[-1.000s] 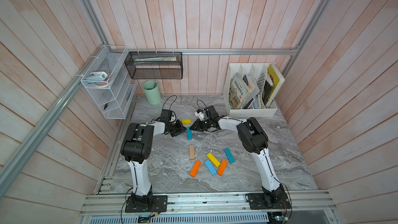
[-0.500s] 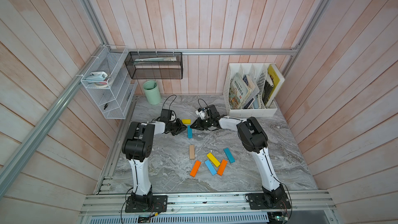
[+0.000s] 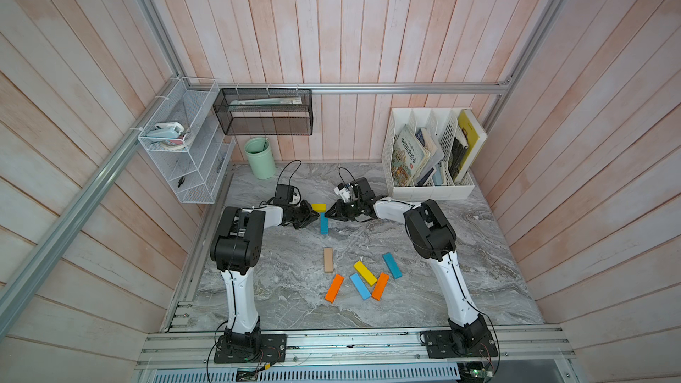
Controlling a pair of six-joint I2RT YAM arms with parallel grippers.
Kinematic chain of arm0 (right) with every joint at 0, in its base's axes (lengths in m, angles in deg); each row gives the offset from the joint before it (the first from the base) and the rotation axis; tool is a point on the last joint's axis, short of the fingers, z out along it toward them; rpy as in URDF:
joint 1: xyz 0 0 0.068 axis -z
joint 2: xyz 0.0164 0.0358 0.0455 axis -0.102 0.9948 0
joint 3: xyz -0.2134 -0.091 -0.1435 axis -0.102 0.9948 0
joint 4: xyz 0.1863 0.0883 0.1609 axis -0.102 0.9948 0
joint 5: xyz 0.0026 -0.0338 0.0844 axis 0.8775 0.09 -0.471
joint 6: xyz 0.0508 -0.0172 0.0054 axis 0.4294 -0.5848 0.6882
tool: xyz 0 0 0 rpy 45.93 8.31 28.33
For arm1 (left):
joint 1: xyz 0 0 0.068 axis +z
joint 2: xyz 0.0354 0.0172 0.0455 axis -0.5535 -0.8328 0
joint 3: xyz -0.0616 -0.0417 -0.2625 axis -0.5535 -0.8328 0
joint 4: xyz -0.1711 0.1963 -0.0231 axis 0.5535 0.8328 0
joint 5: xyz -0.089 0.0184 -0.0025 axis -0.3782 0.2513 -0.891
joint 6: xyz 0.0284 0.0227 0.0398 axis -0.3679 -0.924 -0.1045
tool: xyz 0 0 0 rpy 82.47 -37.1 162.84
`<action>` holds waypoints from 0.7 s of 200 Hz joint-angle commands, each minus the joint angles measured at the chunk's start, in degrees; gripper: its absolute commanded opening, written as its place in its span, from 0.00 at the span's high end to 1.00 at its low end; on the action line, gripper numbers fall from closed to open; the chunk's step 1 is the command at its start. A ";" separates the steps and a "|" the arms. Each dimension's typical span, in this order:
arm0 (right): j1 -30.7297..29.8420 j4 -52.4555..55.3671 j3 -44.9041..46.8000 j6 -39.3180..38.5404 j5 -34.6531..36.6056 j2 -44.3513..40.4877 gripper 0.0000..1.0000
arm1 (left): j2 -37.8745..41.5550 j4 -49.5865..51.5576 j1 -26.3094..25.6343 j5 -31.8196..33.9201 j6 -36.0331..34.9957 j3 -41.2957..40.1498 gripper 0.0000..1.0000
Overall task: Assemble a giraffe with building blocks
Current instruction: Assemble the building block at the center of the board.
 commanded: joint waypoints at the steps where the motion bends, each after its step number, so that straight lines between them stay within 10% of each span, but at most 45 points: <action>1: -0.80 0.58 -1.01 0.45 -0.19 2.07 0.79 | -1.69 0.82 0.18 0.11 -0.46 0.80 0.83; 140: -0.78 1.07 -3.04 0.54 0.09 3.22 0.79 | -3.16 0.89 0.99 0.33 -0.57 1.38 0.81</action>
